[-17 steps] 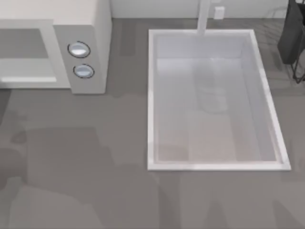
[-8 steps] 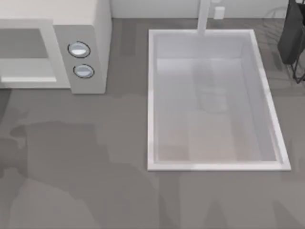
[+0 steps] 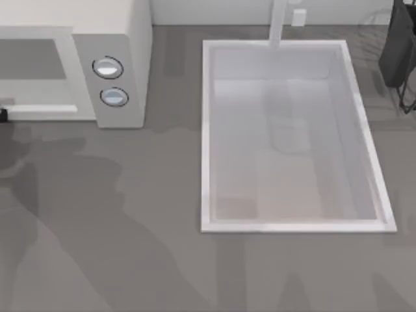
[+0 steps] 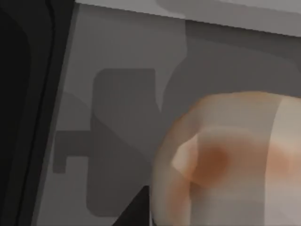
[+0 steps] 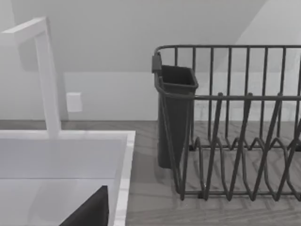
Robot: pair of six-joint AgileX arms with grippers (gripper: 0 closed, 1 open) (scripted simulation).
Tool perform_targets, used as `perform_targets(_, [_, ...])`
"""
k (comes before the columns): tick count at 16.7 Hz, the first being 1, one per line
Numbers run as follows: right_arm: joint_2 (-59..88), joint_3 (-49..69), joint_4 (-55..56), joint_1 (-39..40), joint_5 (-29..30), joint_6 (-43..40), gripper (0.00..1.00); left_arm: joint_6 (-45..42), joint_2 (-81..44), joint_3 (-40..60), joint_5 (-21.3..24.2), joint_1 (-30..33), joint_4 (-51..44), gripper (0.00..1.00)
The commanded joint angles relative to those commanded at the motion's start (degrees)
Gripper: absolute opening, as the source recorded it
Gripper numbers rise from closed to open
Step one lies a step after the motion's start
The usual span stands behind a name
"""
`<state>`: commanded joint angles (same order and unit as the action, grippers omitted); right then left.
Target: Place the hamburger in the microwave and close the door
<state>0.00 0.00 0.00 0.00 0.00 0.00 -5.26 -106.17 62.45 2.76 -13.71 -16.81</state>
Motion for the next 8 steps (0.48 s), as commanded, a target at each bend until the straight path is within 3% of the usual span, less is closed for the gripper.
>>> perform_targets(8, [0.00,0.00,0.00,0.00,0.00,0.00,1.00,1.02,-6.35,-11.44,4.52,2.52,45.13,0.00])
